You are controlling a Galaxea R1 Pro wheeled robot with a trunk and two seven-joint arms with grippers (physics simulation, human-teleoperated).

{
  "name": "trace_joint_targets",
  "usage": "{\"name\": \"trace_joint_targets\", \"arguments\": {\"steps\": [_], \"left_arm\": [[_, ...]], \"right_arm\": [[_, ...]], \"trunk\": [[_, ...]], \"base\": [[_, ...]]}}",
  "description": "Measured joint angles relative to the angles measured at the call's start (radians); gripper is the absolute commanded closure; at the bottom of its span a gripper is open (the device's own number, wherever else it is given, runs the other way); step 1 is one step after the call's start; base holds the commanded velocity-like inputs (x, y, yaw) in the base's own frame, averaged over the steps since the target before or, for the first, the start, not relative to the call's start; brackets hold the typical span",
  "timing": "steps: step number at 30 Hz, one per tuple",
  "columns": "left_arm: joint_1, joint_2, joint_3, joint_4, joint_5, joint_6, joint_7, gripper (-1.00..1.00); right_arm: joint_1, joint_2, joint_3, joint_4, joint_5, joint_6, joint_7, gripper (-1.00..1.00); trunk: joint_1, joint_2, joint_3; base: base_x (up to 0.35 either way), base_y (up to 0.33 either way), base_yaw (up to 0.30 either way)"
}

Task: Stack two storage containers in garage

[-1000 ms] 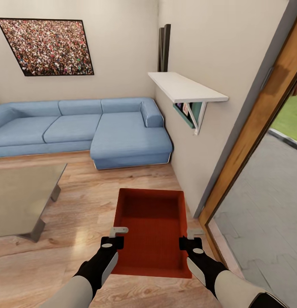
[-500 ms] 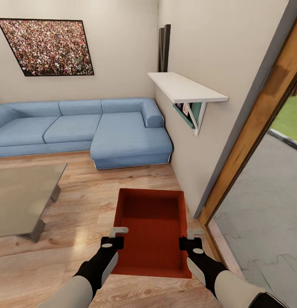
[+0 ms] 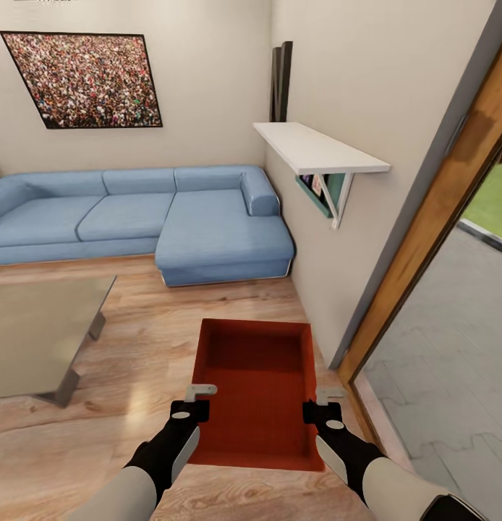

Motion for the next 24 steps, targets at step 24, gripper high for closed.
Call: {"name": "trace_joint_targets", "arguments": {"steps": [24], "left_arm": [[0.0,0.0,0.0,0.0,0.0,-0.004,0.0,1.0]], "right_arm": [[0.0,0.0,0.001,0.0,0.0,-0.004,0.0,1.0]], "trunk": [[0.0,0.0,0.0]], "base": [[0.0,0.0,0.298]]}}
